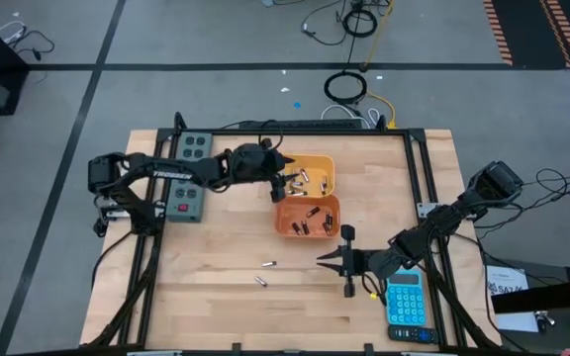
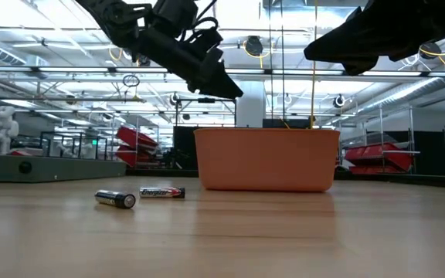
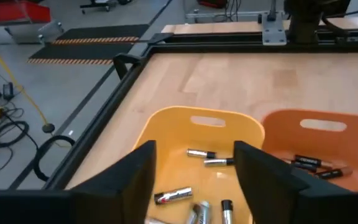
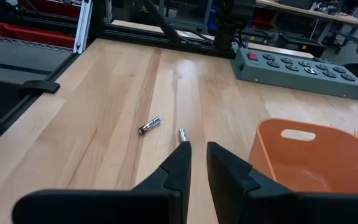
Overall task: Sort batteries
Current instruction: Put the silver battery into the yellow bin
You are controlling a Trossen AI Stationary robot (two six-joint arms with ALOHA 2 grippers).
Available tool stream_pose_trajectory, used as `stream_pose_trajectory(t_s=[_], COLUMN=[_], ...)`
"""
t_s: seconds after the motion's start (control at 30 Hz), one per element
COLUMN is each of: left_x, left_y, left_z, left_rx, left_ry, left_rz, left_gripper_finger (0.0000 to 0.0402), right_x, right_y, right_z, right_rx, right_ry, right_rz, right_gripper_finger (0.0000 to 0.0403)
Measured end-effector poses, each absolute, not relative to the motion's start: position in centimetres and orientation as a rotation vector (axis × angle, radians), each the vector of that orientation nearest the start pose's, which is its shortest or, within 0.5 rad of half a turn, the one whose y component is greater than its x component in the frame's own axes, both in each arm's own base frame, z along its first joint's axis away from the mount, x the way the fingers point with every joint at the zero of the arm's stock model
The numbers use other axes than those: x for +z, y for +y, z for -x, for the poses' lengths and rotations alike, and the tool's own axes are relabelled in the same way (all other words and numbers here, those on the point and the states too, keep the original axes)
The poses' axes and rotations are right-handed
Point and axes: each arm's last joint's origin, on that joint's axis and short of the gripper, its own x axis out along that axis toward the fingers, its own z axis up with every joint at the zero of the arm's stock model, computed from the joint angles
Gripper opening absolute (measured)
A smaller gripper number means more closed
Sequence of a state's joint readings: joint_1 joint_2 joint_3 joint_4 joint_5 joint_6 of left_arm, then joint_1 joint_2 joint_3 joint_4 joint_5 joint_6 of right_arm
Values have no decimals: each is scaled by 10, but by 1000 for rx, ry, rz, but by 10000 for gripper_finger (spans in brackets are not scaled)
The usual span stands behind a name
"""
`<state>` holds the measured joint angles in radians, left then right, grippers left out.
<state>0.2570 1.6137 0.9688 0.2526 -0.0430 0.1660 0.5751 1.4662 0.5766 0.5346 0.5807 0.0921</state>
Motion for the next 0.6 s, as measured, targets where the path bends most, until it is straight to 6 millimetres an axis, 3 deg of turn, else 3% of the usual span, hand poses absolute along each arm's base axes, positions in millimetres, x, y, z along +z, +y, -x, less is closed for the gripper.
stream_pose_trajectory(t_s=[0.13,0.3,0.47,0.6], left_x=[243,255,247,229], left_y=[70,13,-51,-85], left_z=[-335,-316,-300,-302], left_rx=[166,-3,-106,-84], left_ry=[416,548,696,754], left_rz=[-92,-50,16,64], left_gripper_finger=[237,222,198,188], right_x=[182,181,180,181], right_y=[139,139,138,136], right_z=[-243,-243,-243,-245], right_rx=[-19,-18,-19,-26], right_ry=[297,300,307,306], right_rz=[103,105,112,107], right_gripper_finger=[45,45,45,45])
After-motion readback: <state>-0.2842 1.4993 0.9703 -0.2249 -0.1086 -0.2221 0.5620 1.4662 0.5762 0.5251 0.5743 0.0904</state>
